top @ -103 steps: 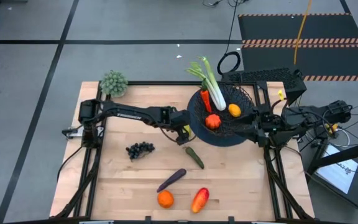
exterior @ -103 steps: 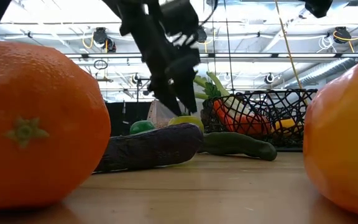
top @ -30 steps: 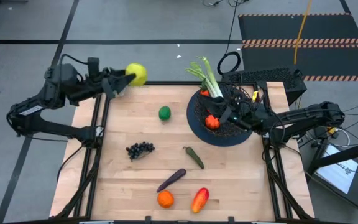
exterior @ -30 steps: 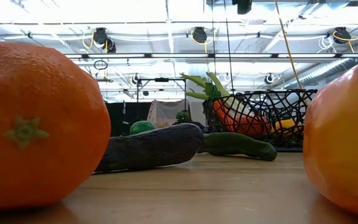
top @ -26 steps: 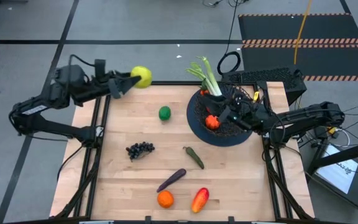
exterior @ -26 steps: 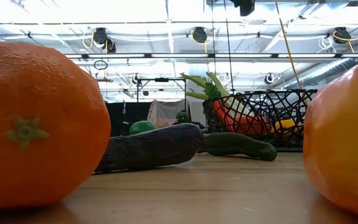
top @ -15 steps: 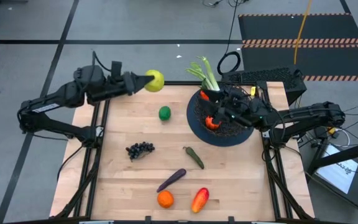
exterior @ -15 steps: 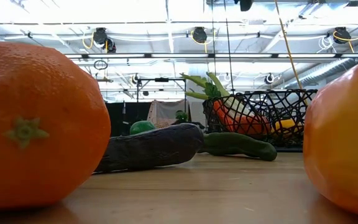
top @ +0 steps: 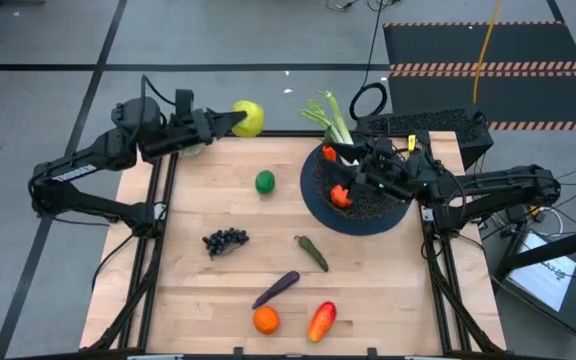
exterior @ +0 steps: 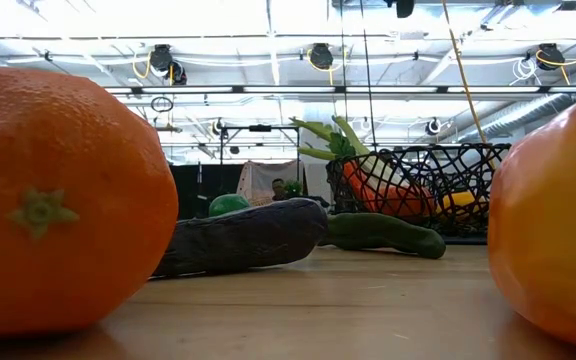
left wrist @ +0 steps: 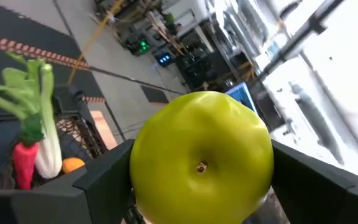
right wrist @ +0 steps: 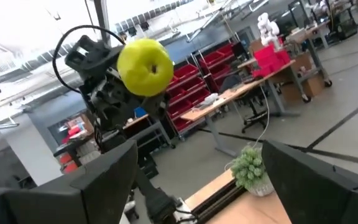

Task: Build produce basket
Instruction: Put the red apple into the black woven basket

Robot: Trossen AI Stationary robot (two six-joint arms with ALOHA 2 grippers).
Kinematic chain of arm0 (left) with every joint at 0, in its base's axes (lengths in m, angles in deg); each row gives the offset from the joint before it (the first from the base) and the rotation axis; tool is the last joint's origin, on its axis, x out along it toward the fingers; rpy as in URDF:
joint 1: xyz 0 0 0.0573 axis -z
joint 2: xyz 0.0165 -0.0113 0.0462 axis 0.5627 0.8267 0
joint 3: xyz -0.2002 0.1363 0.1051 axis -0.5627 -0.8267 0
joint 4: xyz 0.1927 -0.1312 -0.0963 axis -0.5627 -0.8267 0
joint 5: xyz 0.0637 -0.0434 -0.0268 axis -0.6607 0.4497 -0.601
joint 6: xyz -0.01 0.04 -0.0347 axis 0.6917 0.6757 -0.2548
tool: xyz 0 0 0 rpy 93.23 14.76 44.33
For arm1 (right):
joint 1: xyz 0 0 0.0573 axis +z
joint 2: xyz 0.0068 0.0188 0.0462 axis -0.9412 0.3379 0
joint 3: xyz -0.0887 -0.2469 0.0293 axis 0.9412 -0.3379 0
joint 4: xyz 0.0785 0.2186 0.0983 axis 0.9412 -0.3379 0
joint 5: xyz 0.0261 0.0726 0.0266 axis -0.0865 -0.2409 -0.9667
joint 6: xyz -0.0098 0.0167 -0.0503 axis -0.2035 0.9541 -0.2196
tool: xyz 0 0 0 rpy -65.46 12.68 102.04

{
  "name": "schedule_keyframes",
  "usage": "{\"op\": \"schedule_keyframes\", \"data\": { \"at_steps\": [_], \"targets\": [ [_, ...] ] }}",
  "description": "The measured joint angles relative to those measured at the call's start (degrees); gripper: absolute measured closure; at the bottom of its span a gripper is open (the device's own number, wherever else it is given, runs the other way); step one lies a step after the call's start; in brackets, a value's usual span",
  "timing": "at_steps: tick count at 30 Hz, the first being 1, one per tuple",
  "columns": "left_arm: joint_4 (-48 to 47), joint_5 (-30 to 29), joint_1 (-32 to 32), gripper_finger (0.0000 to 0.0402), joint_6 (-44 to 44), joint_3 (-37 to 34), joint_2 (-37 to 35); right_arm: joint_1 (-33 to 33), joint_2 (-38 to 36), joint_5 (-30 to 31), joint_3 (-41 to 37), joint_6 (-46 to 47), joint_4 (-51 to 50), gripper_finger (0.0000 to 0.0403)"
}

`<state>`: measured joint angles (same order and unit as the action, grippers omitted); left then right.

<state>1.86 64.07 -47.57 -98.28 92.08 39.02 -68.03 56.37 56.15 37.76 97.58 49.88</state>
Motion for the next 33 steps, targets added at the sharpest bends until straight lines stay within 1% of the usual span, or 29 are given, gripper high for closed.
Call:
{"op": "schedule_keyframes", "data": {
  "at_steps": [4,9,14,18,21,24,26,29,33],
  "targets": [
    [2.11,1.87,-0.17,0.0067,5.27,0.01,-0.01,0.0,-0.63,-0.01,0.0,1.52,-1.86,0.0066],
    [1.85,4.66,-0.15,0.0077,16.34,0.02,-0.02,0.0,-0.63,-0.01,0.0,4.73,-2.02,0.0066],
    [1.91,4.8,0.79,0.008,26.67,0.02,-0.02,0.15,-0.63,-0.03,0.0,9.58,-2.22,0.0066],
    [2.01,5.03,2.17,0.0074,36.32,0.02,-0.02,0.15,-0.63,-0.03,0.0,13.82,-2.22,0.0066],
    [2.08,4.84,3.0,0.0073,40.99,0.02,-0.02,0.15,-0.63,-0.05,-0.02,17.17,-2.22,0.0066],
    [2.08,4.82,3.86,0.0075,42.02,0.02,-0.02,0.32,-0.63,-0.04,-0.02,20.23,-2.23,0.0066],
    [2.08,4.84,4.45,0.0078,40.9,0.02,-0.02,0.72,-0.63,-0.03,-0.02,21.46,-2.22,0.0066],
    [2.08,4.82,5.32,0.0078,37.41,0.02,-0.02,1.52,-0.63,-0.03,-0.02,21.89,-2.22,0.0066],
    [2.06,4.82,7.12,0.0073,30.56,0.02,-0.02,2.51,-0.61,-0.03,-0.02,21.67,-2.23,0.0066]
  ]
}}
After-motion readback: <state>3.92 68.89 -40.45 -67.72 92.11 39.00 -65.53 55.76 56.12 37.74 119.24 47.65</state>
